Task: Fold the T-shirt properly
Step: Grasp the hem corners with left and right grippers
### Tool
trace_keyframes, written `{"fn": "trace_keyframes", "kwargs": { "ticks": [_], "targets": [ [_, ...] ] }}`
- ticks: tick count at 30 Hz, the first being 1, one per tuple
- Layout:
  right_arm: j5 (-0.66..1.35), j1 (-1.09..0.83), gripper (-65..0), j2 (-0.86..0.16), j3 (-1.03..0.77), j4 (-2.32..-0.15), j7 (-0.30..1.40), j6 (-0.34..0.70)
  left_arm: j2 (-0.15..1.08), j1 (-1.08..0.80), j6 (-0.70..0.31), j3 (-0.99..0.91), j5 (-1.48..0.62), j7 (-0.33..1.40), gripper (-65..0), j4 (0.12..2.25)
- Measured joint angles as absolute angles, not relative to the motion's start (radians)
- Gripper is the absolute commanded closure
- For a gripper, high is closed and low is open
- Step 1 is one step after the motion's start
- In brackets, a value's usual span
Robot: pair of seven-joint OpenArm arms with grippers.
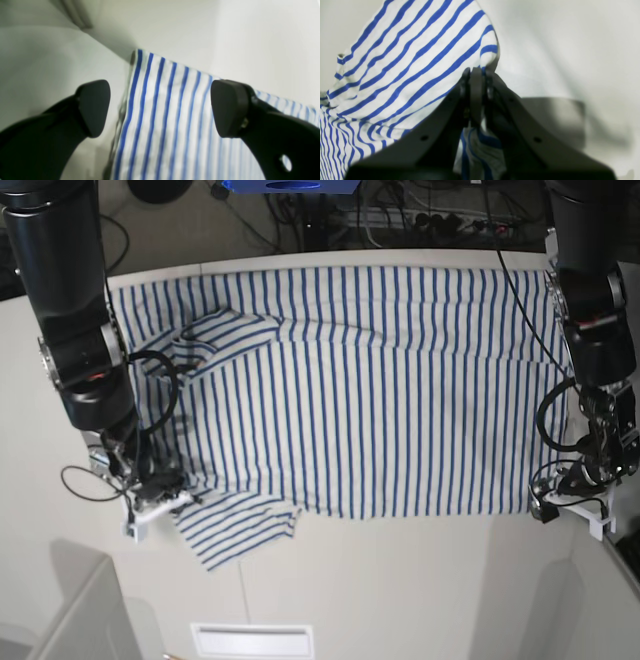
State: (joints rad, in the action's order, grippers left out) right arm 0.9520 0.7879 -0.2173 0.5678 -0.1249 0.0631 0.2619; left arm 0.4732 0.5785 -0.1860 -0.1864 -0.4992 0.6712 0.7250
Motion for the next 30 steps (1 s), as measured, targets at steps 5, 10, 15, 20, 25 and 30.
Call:
{"fn": "trace_keyframes", "kwargs": {
  "ticks": [5,10,15,20,25,30],
  "targets": [
    [0.947,0.788,0.0,-0.234,0.568,-0.128,0.075,0.269,0.487,0.753,-0.183,-0.03,-0.5,0.426,-60.1,0.357],
    [0.947,0.787,0.0,-0.237,0.568,-0.128,0.075,0.269,0.479,0.853,-0.186,0.175,-0.505,0.231,-60.6,0.173],
    [0.947,0.786,0.0,-0.237,0.568,-0.128,0.074,0.269,0.477,0.833,-0.183,0.204,-0.509,0.225,-60.6,0.128],
    [0.947,0.786,0.0,-0.237,0.568,-0.128,0.075,0.269,0.475,0.811,-0.183,0.204,-0.509,0.224,-60.7,0.13],
    [0.947,0.786,0.0,-0.237,0.568,-0.128,0.074,0.269,0.418,0.808,-0.179,0.204,-0.505,0.194,-60.6,0.132],
    [0.947,0.786,0.0,-0.237,0.568,-0.128,0.074,0.269,0.373,0.814,-0.182,0.204,-0.506,0.184,-59.9,0.136]
  ]
}}
